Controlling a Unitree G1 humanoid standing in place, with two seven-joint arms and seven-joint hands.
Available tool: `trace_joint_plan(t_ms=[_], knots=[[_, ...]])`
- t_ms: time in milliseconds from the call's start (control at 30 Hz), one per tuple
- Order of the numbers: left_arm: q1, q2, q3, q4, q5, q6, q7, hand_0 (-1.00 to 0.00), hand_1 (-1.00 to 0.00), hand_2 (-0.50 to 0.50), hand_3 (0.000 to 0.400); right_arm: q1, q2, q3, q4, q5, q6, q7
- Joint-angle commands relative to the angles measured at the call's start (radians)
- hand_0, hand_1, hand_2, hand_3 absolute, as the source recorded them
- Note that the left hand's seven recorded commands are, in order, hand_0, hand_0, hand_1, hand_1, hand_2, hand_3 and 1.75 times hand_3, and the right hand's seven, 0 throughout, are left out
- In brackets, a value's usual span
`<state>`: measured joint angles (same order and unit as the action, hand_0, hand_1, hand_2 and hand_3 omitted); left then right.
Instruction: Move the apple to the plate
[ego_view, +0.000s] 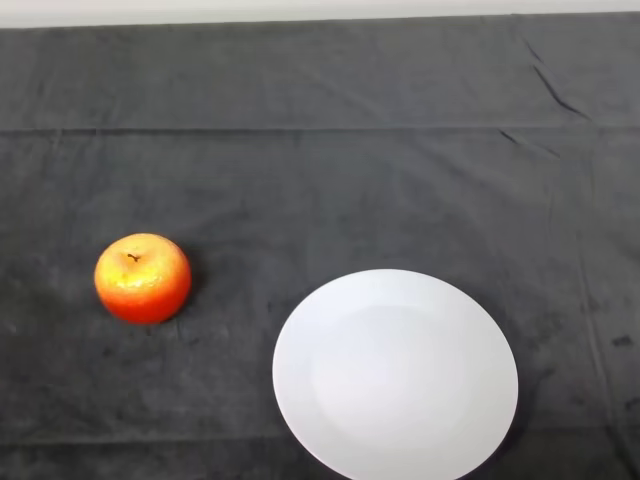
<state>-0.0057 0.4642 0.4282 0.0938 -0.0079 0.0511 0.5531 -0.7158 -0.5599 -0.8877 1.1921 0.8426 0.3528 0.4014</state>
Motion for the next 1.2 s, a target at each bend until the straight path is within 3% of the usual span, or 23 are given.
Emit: trace_joint_plan(t_ms=[33, 333, 500, 767, 1200], knots=[[0.04, 0.004, -0.029, -0.07, 0.048, 0.039, -0.015, 0.0, 0.0, 0.0, 0.0, 0.004, -0.012, -0.0191, 0.0, 0.0135, -0.007, 0.0023], [0.018, 0.009, -0.173, -0.253, 0.115, 0.229, -0.077, 0.0, 0.0, 0.0, 0.0, 0.005, -0.01, -0.0185, -0.004, 0.0136, -0.007, 0.0005], [-0.002, 0.017, -0.247, -0.309, 0.144, 0.295, -0.121, 0.0, 0.0, 0.0, 0.0, 0.006, -0.009, -0.0182, -0.006, 0.0137, -0.007, -0.0002], [-0.028, 0.032, -0.32, -0.333, 0.166, 0.333, -0.192, 0.0, 0.0, 0.0, 0.0, 0.006, -0.009, -0.018, -0.008, 0.014, -0.006, -0.0011], [-0.118, 0.017, -0.4, -0.251, 0.187, 0.324, -0.247, 0.0, 0.0, 0.0, 0.0, 0.007, -0.008, -0.0177, -0.01, 0.0145, -0.006, -0.0023]])
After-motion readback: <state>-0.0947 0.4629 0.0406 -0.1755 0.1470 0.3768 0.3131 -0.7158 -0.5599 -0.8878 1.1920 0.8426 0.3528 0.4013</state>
